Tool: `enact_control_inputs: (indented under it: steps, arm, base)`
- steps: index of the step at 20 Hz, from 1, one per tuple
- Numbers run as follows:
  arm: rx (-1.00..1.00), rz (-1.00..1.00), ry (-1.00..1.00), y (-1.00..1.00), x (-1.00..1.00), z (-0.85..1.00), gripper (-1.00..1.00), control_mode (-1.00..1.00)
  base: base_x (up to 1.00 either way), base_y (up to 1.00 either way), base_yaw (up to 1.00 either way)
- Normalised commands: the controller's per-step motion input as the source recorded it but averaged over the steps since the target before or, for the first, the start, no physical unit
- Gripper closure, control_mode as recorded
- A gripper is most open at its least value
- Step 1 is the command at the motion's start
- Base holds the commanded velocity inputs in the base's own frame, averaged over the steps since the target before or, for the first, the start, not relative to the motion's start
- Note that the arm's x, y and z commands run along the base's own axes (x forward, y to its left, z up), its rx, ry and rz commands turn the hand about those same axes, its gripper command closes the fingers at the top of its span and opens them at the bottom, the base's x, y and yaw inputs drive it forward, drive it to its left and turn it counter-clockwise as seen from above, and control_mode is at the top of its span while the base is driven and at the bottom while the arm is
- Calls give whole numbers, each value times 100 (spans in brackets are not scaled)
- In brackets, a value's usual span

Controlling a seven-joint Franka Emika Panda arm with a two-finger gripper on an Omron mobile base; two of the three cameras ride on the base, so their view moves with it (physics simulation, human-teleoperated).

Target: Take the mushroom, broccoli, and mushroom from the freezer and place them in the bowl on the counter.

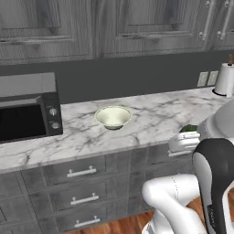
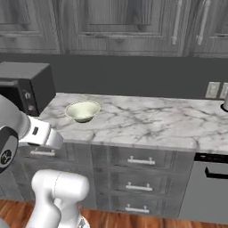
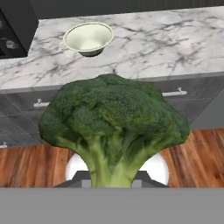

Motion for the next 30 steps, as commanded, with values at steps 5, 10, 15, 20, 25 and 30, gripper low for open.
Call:
enact_control_inputs:
  steps: [5, 10, 15, 20, 25, 30]
  arm:
    - [0, 0, 0, 0, 0, 0, 100, 100]
    - [0, 0, 0, 0, 0, 0, 100, 100]
    - [0, 0, 0, 0, 0, 0, 100, 100]
    - [0, 0, 0, 0, 0, 0, 100, 100]
    - [0, 0, 6, 4, 23, -9, 100, -100]
    - [0, 0, 11, 17, 93, -40, 100, -100]
  base:
    - [70, 38, 1]
    - [60, 0, 18]
    - [49, 0, 6]
    - [40, 0, 0]
    - [33, 0, 0]
    - [0, 0, 0]
